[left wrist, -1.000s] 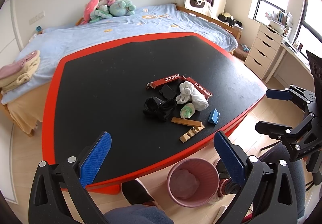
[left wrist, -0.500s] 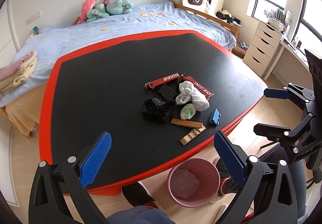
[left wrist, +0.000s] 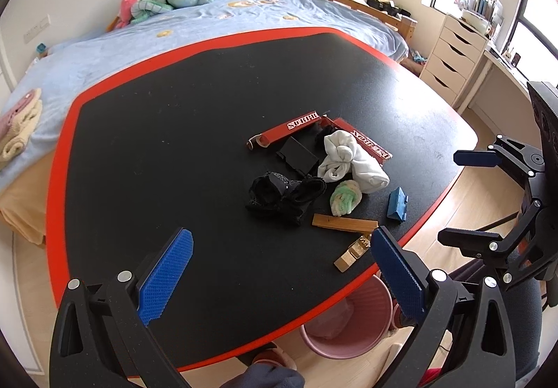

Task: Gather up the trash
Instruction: 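Grasp the black sock with the left tool while the right tool grasps the blue clip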

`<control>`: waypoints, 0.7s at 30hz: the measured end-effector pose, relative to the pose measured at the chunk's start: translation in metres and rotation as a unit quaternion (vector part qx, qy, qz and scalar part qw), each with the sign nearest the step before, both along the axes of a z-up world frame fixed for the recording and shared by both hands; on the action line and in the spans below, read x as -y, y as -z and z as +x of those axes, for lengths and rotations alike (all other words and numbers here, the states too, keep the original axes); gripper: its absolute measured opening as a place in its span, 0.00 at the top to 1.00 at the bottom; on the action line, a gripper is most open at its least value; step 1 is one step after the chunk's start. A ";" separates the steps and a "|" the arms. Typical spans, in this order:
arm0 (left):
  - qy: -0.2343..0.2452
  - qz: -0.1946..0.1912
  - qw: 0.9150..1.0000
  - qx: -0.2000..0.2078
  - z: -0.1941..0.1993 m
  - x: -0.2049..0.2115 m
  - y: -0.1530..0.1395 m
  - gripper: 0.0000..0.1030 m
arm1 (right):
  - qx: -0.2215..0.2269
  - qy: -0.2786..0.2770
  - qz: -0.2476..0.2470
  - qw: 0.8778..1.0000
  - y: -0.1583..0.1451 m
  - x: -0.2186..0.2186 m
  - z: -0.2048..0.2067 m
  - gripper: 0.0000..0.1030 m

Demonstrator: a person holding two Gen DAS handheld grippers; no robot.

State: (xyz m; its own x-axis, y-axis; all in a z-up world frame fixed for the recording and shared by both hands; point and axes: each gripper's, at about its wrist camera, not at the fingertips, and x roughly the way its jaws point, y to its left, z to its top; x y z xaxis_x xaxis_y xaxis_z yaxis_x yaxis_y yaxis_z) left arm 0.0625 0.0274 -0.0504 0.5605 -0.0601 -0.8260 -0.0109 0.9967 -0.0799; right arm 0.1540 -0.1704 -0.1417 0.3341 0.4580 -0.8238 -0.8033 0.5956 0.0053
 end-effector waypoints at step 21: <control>0.045 -0.013 0.999 -0.027 0.047 -0.014 0.043 0.21 | -0.010 -0.034 -0.015 0.999 0.028 -0.025 0.022 0.40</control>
State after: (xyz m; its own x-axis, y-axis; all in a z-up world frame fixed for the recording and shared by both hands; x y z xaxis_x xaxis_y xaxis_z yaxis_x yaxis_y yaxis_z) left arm 0.1092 0.0413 -0.0938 0.5061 -0.1295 -0.8527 0.0738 0.9915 -0.1068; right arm 0.1765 -0.1450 -0.1694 0.2875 0.4537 -0.8435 -0.8413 0.5405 0.0040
